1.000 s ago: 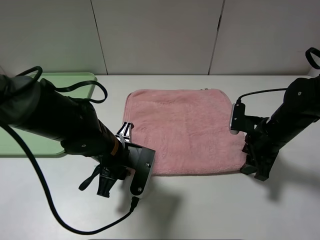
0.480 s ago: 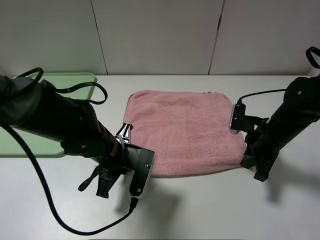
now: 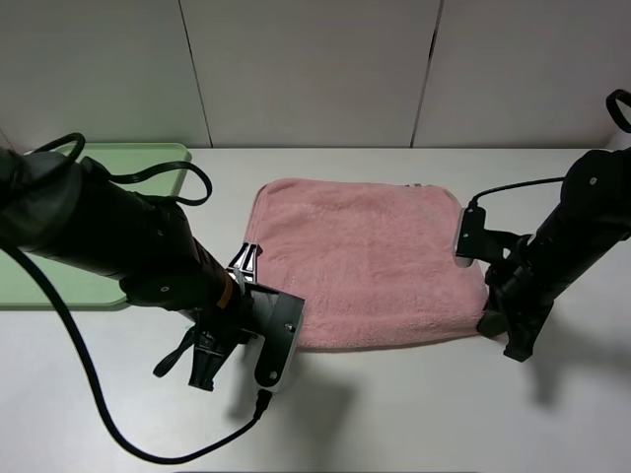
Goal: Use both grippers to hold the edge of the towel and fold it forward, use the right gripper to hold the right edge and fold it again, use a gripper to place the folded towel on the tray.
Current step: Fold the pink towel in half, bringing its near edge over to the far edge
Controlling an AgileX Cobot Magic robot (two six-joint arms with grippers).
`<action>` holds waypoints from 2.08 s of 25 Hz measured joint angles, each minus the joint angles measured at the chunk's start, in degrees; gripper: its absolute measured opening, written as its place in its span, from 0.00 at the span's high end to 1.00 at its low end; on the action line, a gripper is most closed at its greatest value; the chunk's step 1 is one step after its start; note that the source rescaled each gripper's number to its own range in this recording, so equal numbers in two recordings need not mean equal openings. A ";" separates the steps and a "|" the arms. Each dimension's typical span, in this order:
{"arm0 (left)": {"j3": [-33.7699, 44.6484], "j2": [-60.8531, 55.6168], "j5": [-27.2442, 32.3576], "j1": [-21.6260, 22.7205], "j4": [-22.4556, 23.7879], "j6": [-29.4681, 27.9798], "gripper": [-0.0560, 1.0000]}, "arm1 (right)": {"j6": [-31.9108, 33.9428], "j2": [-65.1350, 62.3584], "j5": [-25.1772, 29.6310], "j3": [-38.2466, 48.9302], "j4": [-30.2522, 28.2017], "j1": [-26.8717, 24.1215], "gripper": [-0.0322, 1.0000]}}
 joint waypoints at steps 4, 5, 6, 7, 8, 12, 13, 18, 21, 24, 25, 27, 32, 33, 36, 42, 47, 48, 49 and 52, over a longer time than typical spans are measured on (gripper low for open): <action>0.00 -0.37 1.93 0.00 0.41 0.00 0.95 | 1.47 -3.83 0.79 0.02 0.00 0.00 0.97; 0.00 -0.72 2.40 0.00 0.68 0.00 0.95 | 1.76 -4.79 1.18 0.02 0.00 0.00 0.97; 0.00 -1.26 2.73 0.00 0.85 0.00 0.95 | 2.18 -5.69 1.45 0.02 0.02 0.00 0.97; 0.00 -2.04 3.29 0.00 0.97 0.00 0.95 | 2.58 -6.40 1.78 0.06 0.02 0.00 0.97; 0.02 -3.04 3.65 0.00 1.04 0.00 0.95 | 2.94 -7.16 2.16 0.06 0.02 0.00 0.97; 0.06 -7.05 6.49 0.00 1.04 0.00 0.95 | 3.33 -9.72 5.40 0.06 0.07 0.00 0.97; 0.08 -8.10 7.35 0.00 1.04 0.00 0.95 | 3.47 -10.39 6.30 0.06 0.22 0.01 0.97; 0.12 -13.21 11.05 -0.06 1.04 -1.07 0.95 | 6.84 -14.57 8.40 0.06 0.45 0.26 0.97; 0.12 -15.68 13.57 -0.10 1.04 -1.29 0.95 | 7.84 -17.19 10.45 0.06 0.95 0.28 0.97; -0.05 -17.78 15.80 -0.22 0.98 -2.90 0.95 | 8.19 -19.88 12.64 0.06 1.36 0.46 0.97; -0.05 -18.64 16.37 -0.26 0.88 -3.67 0.95 | 8.53 -20.70 13.33 0.06 1.41 0.46 0.97; -0.11 -20.45 17.48 -0.91 1.00 -4.65 0.95 | 9.32 -22.85 14.13 0.06 1.48 0.46 0.97; -0.11 -23.99 21.56 -5.91 3.42 -6.07 0.95 | 10.83 -27.85 17.25 0.09 1.04 0.46 0.97; -0.11 -24.19 22.17 -7.07 3.98 -7.10 0.95 | 10.97 -28.85 17.87 0.09 0.86 0.46 0.97; -0.11 -24.27 23.84 -9.93 5.71 -11.34 0.95 | 11.91 -31.52 20.00 0.09 0.47 0.46 0.97; -0.11 -24.33 28.13 -14.46 10.19 -18.51 0.95 | 13.62 -37.60 23.36 0.09 0.63 0.46 0.97; -0.16 -24.44 29.99 -16.27 11.39 -22.28 0.95 | 14.66 -42.83 25.94 0.09 1.23 0.46 0.97; -0.17 -24.58 30.21 -16.53 11.60 -22.93 0.95 | 14.98 -43.90 26.34 0.09 1.27 0.46 0.97; -0.23 -24.92 30.28 -16.67 11.60 -23.46 0.95 | 15.21 -44.88 26.76 0.09 1.27 0.46 0.97; -0.89 -26.77 31.38 -17.24 11.67 -24.47 0.95 | 15.33 -47.21 27.41 0.13 1.19 0.46 0.97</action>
